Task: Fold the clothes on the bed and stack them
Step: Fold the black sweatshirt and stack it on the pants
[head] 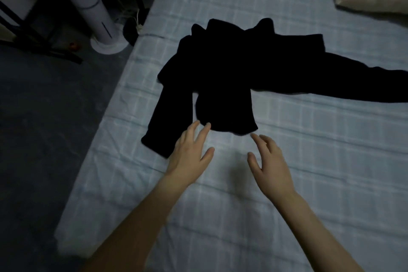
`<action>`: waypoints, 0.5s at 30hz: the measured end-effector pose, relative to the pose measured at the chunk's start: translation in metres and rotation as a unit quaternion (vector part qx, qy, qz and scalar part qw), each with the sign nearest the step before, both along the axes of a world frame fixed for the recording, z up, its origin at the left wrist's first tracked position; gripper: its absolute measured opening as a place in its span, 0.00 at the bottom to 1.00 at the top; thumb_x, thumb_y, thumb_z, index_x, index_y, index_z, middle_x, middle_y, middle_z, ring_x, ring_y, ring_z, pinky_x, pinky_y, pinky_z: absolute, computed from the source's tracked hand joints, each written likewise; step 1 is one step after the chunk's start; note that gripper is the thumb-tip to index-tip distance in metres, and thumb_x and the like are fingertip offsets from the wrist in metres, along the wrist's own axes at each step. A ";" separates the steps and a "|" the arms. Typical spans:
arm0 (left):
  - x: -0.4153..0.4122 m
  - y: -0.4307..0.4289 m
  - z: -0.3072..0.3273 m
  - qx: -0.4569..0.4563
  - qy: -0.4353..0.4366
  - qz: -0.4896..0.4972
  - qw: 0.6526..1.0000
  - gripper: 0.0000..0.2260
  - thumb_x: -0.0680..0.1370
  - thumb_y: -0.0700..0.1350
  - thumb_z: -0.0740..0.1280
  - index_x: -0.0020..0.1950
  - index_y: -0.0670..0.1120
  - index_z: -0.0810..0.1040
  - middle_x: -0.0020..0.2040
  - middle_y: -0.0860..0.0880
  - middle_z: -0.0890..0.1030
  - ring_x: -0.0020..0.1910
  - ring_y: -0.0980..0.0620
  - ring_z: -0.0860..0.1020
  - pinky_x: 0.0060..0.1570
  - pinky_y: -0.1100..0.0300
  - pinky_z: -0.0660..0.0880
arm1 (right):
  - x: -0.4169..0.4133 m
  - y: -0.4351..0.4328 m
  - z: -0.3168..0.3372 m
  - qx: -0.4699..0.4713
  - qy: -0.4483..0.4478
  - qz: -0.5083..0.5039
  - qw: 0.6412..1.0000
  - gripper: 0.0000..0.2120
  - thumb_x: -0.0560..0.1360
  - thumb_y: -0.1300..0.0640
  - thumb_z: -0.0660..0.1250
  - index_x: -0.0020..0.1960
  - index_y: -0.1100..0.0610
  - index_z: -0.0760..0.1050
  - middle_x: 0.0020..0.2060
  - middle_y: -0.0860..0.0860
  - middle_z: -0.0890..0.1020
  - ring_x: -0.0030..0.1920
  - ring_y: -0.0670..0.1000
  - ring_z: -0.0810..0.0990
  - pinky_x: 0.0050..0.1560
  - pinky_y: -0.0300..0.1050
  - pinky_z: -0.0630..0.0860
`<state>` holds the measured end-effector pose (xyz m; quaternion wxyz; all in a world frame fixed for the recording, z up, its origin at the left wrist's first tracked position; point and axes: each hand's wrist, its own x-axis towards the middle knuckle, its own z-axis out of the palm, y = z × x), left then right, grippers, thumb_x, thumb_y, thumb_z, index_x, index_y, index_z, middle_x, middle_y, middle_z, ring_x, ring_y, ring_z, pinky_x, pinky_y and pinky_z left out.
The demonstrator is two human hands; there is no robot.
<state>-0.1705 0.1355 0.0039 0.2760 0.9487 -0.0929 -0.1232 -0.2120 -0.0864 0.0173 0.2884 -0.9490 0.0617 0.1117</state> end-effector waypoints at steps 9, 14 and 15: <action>0.111 -0.045 -0.123 0.085 -0.006 0.057 0.995 0.32 0.81 0.60 0.57 0.80 0.55 0.47 0.80 0.42 0.48 0.78 0.42 0.48 0.76 0.47 0.51 | 0.125 -0.008 -0.139 -0.048 0.031 -0.047 0.997 0.34 0.78 0.37 0.59 0.79 0.38 0.48 0.78 0.61 0.53 0.74 0.64 0.57 0.68 0.61 0.65; 0.111 -0.065 -0.149 0.106 -0.004 0.087 0.991 0.30 0.82 0.53 0.59 0.80 0.53 0.48 0.79 0.41 0.54 0.77 0.41 0.52 0.75 0.47 0.55 | 0.133 -0.010 -0.164 0.066 0.002 -0.086 0.994 0.33 0.76 0.45 0.69 0.77 0.39 0.59 0.64 0.55 0.66 0.61 0.52 0.69 0.62 0.35 0.67; 0.109 -0.064 -0.148 0.077 -0.014 0.101 0.992 0.30 0.82 0.51 0.61 0.80 0.52 0.51 0.78 0.42 0.58 0.76 0.41 0.56 0.74 0.47 0.58 | 0.132 -0.010 -0.164 0.113 0.001 -0.093 0.989 0.32 0.75 0.48 0.70 0.76 0.39 0.61 0.61 0.52 0.69 0.57 0.46 0.72 0.58 0.26 0.66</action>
